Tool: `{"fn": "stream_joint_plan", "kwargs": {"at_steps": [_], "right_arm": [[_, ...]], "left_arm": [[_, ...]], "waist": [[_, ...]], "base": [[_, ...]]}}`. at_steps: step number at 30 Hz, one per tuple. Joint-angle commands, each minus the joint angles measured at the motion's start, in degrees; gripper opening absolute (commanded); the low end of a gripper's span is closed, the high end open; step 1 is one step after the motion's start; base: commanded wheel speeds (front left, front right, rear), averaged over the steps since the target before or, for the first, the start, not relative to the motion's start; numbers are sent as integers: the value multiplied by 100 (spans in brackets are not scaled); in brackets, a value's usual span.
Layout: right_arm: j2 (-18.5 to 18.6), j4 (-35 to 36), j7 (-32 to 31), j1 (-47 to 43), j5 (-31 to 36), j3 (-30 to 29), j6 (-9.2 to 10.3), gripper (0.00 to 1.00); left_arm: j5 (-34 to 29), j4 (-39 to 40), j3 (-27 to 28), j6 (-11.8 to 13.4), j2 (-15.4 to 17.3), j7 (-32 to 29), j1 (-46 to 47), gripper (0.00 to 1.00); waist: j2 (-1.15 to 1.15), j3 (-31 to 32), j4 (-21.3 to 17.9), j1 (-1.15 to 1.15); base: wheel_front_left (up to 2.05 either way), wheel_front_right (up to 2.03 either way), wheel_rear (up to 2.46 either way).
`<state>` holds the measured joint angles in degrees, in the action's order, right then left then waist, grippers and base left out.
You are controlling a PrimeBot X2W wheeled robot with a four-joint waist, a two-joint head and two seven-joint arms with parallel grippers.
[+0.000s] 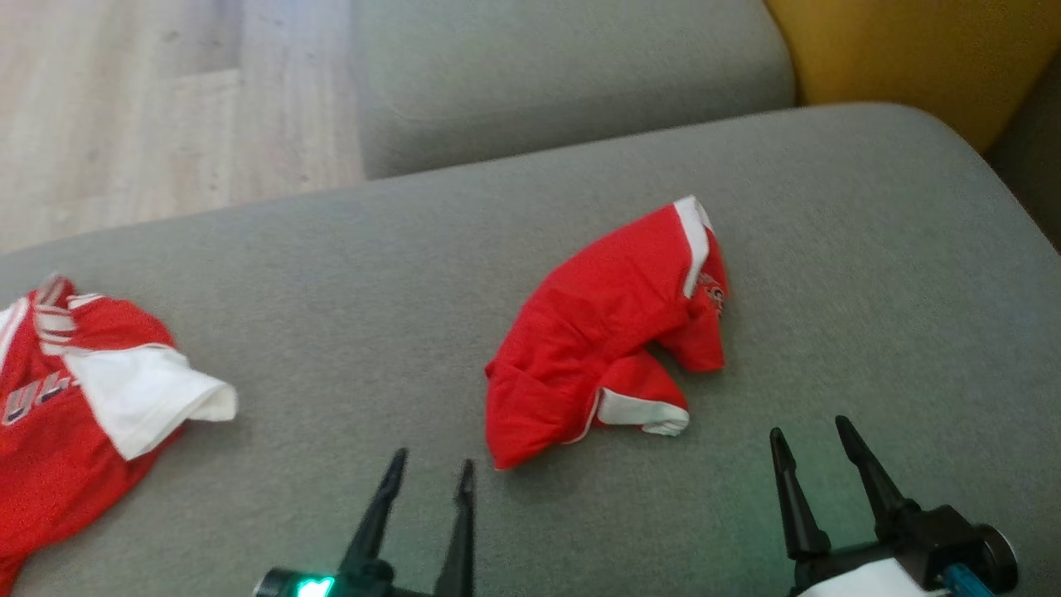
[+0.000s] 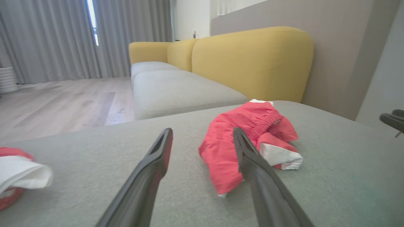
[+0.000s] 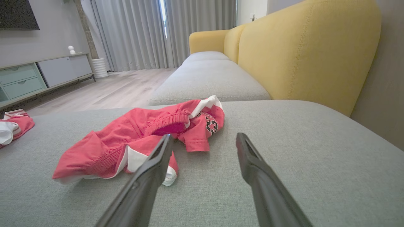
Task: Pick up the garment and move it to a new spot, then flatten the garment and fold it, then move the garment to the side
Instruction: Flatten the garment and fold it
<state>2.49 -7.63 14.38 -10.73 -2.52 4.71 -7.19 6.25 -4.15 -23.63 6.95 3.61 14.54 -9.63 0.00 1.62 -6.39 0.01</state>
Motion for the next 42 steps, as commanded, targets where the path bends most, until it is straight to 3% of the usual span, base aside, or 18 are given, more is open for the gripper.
{"fn": "stream_joint_plan", "kwargs": {"at_steps": [1,15,22,25,34,42], "right_arm": [[39,206,62,302,-16,185,-30,100],[39,196,62,686,-59,325,-30,100],[39,176,62,820,-37,383,-30,100],[39,170,62,838,-25,392,-30,100],[39,218,62,867,-1,366,-30,100],[39,246,62,956,14,305,-30,100]], "left_arm": [[4,74,24,-94,-73,46,377,100],[92,-831,-1085,-925,-73,46,1704,100],[549,-1592,-1865,-1151,-73,46,2512,100],[828,-2073,-2065,-1076,-73,46,2817,100],[1267,-3055,-2071,-517,-73,46,3581,100],[1133,-3220,-1940,-516,-73,46,4026,100]], "waist": [[0,-278,-269,-1],[0,-979,-797,-1],[0,-1106,-980,-1],[0,-1140,-1026,-1],[0,-1352,-906,-1],[0,-1537,-649,-1]], "base": [[0,0,0],[0,0,0],[0,0,0],[0,0,0],[0,0,0],[0,0,0]]}}
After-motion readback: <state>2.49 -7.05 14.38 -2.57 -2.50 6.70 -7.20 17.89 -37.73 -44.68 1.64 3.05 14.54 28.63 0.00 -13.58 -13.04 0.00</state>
